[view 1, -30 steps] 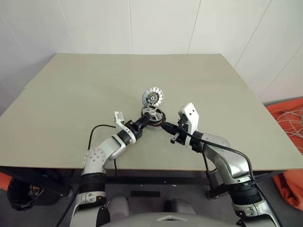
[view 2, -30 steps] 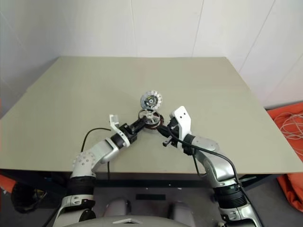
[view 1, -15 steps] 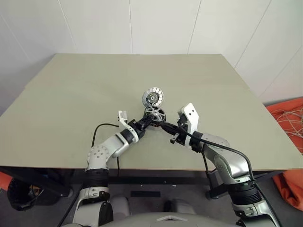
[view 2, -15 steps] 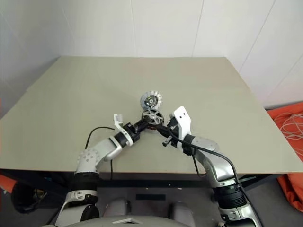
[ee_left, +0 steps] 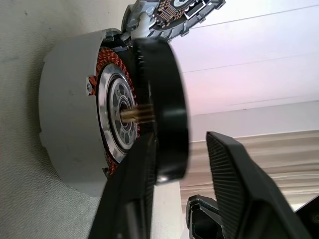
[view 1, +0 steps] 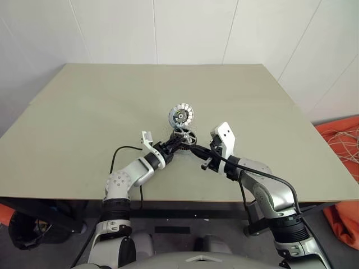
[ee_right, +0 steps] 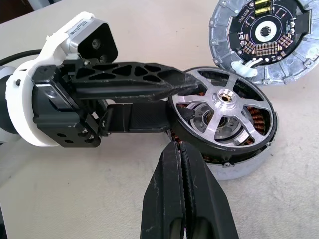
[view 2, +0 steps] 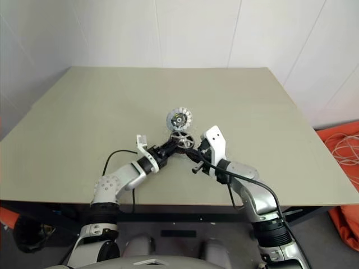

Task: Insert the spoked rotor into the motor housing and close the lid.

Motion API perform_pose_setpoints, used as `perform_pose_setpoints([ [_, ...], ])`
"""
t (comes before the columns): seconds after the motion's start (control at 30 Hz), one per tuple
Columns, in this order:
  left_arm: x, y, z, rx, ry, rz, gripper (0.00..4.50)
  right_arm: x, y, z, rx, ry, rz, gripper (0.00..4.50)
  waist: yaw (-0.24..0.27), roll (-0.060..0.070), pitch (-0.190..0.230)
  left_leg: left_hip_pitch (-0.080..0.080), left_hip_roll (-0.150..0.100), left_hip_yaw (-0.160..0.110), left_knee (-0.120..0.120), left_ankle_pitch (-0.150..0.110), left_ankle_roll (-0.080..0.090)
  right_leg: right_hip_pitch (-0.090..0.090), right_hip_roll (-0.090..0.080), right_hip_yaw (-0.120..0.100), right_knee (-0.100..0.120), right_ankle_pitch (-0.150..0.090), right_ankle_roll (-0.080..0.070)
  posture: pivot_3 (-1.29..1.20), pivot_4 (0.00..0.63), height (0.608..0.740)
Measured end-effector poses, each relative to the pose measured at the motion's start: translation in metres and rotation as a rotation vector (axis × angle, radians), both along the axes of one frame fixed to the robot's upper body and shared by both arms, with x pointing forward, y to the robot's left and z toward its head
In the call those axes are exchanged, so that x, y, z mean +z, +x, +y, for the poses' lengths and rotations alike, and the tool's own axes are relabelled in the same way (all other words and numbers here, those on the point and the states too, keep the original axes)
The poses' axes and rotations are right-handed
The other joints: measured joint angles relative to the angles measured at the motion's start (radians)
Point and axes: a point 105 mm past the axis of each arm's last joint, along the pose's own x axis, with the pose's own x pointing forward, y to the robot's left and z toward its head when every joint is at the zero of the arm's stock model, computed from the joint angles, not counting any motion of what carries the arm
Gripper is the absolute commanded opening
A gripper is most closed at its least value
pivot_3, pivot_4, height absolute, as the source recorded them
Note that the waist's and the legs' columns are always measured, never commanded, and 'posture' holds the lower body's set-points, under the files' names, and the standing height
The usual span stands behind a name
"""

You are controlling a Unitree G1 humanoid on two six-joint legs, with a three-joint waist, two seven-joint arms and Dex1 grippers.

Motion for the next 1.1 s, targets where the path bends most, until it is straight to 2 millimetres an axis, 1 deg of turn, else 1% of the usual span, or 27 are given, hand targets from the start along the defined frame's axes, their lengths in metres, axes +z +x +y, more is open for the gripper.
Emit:
perform_pose_setpoints([
  [0.17,0.008,0.001,0.000,-0.004,-0.020,-0.034,4.35,0.000,0.000,0.000,0.001,0.001,0.000,0.00,0.001,0.000,0.000,0.002,0.000,0.000,0.000,0.000,0.000,0.002,-0.001,0.000,0.000,0.000,0.000,0.00,0.000,0.740],
  [0.2,0.010,0.001,0.000,-0.002,-0.025,-0.043,4.47,0.000,0.000,0.000,0.001,0.001,0.000,0.00,0.000,0.000,0.000,0.002,0.000,0.000,0.000,0.000,0.000,0.002,-0.001,0.000,0.000,0.000,0.000,0.00,0.000,0.740],
  [0.27,0.012,0.001,0.002,0.005,-0.029,-0.053,4.47,0.000,0.000,0.001,0.002,0.002,-0.001,0.00,0.000,0.000,0.000,0.002,0.000,0.000,0.000,0.000,0.000,0.002,-0.001,0.000,0.000,0.000,0.000,0.00,0.000,0.740],
  [0.43,0.010,0.000,0.013,0.048,-0.034,-0.050,4.47,0.001,0.000,0.001,0.004,0.002,-0.002,0.00,-0.001,0.000,0.000,0.001,0.000,0.000,0.000,0.000,0.000,0.001,-0.001,0.000,0.000,0.000,0.000,0.00,0.000,0.740],
  [0.7,0.010,-0.004,0.023,0.083,-0.044,-0.059,4.47,0.003,0.001,0.002,0.012,0.003,-0.011,0.00,-0.002,0.000,0.000,0.000,0.000,0.000,-0.003,0.000,0.000,-0.001,0.000,0.000,-0.002,0.000,0.000,0.00,0.000,0.740],
  [0.87,0.007,-0.007,0.035,0.120,-0.033,-0.048,4.47,0.003,0.001,0.003,0.015,0.003,-0.011,0.00,-0.001,0.001,0.001,0.000,0.000,0.000,-0.003,0.000,0.000,0.000,0.000,0.000,-0.002,0.000,0.000,0.00,0.000,0.740],
  [1.1,0.008,-0.012,0.040,0.122,-0.004,-0.076,4.47,0.004,0.001,0.004,0.020,0.003,-0.013,0.00,-0.001,0.001,0.001,0.000,0.000,0.000,-0.003,0.000,0.000,0.000,0.000,0.000,-0.002,0.000,0.000,0.00,0.000,0.740],
])
